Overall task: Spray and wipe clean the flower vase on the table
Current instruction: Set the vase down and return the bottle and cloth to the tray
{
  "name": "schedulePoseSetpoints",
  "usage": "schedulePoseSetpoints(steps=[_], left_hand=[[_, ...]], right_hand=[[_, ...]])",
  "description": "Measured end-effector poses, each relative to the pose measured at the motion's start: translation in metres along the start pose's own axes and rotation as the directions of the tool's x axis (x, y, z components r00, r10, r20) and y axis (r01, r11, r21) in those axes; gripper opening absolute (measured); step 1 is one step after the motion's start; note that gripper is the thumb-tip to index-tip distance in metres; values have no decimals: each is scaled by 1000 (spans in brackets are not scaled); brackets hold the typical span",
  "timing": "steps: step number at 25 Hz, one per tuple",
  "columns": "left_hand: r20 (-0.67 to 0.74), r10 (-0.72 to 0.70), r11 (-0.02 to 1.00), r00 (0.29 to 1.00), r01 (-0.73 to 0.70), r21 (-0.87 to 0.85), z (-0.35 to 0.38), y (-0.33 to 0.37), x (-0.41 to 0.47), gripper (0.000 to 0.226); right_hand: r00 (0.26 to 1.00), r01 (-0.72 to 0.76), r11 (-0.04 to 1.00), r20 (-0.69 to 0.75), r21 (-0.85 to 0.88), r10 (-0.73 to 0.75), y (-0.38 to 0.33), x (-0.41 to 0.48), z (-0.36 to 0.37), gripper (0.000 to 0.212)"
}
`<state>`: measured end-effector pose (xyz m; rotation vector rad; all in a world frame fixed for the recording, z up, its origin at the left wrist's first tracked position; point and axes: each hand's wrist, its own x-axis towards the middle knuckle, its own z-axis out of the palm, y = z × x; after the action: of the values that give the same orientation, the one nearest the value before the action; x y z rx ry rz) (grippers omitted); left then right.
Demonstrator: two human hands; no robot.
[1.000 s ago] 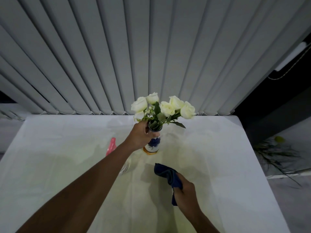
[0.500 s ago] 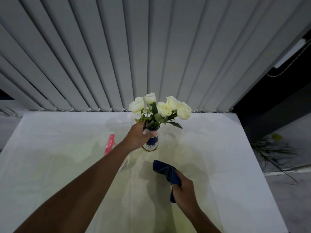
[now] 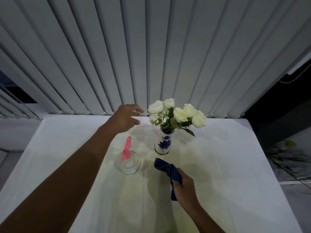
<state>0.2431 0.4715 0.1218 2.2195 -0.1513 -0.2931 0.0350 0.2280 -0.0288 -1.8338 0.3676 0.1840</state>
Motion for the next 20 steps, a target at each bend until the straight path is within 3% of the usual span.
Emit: schedulePoseSetpoints(steps=[2, 4, 7, 9, 12, 15, 20], left_hand=[[-74, -59, 995, 996, 53, -84, -4, -34, -13, 48], [-51, -47, 998, 998, 48, 30, -4, -71, -26, 53], [205, -58, 974, 977, 11, 225, -1, -108, -45, 62], [362, -91, 969, 928, -2, 248, 7, -115, -55, 66], [314, 8, 998, 949, -25, 50, 20, -122, -66, 47], [231, 79, 997, 970, -73, -34, 27, -129, -67, 27], [336, 174, 980, 926, -197, 37, 48, -112, -65, 17]], right_hand=[[1000, 17, 1000, 4, -2, -17, -5, -1, 9, 55], [999, 33, 999, -4, -10, -33, -10, -2, 16, 55], [998, 47, 999, -35, -9, -47, -12, -3, 25, 54], [997, 45, 999, -57, -9, -46, -12, -4, 30, 53], [996, 46, 999, -72, -21, -48, -14, -6, 44, 51], [995, 48, 998, -85, -29, -50, -16, -9, 51, 51], [987, 23, 998, -155, -61, -32, -15, -18, 38, 51]])
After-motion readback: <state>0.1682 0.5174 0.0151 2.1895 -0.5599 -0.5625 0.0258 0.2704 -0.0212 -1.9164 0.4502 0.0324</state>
